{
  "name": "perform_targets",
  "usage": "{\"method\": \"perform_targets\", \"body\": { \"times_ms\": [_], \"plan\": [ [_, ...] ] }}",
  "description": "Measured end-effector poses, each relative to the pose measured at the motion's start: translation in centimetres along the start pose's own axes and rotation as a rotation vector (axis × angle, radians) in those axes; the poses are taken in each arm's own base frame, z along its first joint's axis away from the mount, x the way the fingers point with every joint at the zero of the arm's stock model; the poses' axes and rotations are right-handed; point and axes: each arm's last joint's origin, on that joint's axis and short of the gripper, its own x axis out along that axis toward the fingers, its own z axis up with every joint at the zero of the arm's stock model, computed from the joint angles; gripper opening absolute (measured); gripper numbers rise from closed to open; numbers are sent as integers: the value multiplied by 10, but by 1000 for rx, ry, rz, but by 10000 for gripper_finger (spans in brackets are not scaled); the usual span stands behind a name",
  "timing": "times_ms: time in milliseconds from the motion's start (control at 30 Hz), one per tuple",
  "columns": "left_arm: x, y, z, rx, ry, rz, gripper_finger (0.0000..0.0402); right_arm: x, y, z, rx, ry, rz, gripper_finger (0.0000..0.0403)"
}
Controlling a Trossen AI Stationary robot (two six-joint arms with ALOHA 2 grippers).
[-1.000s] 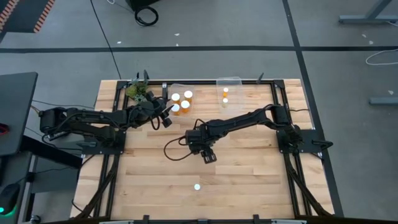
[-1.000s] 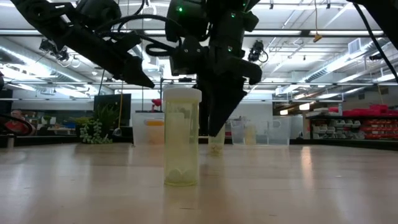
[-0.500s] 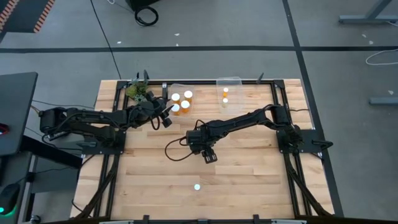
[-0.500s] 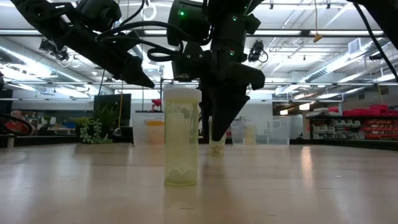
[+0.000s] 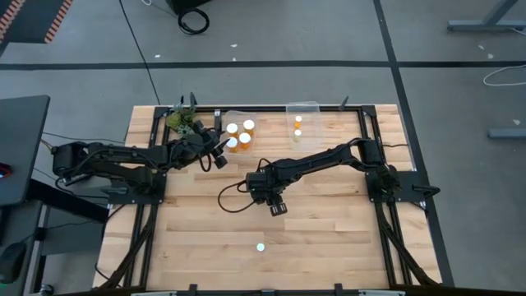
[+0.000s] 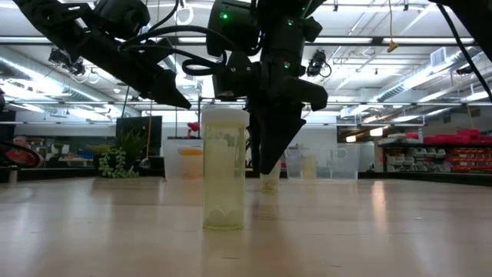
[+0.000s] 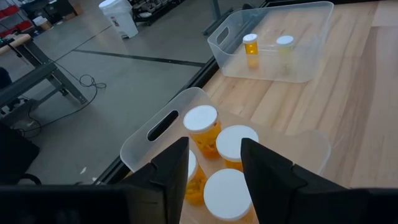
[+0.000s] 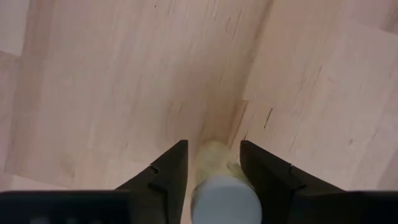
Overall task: Pick and place medicine bottles into bin by pill shape (circle, oval)
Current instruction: Put the small yellow pill bottle into the right transparent bin
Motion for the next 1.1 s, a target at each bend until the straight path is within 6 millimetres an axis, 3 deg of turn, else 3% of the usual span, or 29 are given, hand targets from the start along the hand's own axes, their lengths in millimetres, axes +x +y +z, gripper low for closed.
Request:
{"method": "perform_targets", "body": {
  "times_ms": [367, 633, 1100],
  "plan": [
    [0, 0, 0, 0, 0, 0, 151, -1, -7, -5, 51, 38, 3, 122],
    [0, 0, 0, 1, 0, 0, 156, -16, -17, -4, 83, 56, -27, 123],
    [0, 0, -1, 5, 9, -1, 151, -79, -33, -16, 139, -22, -139, 123]
  ]
}}
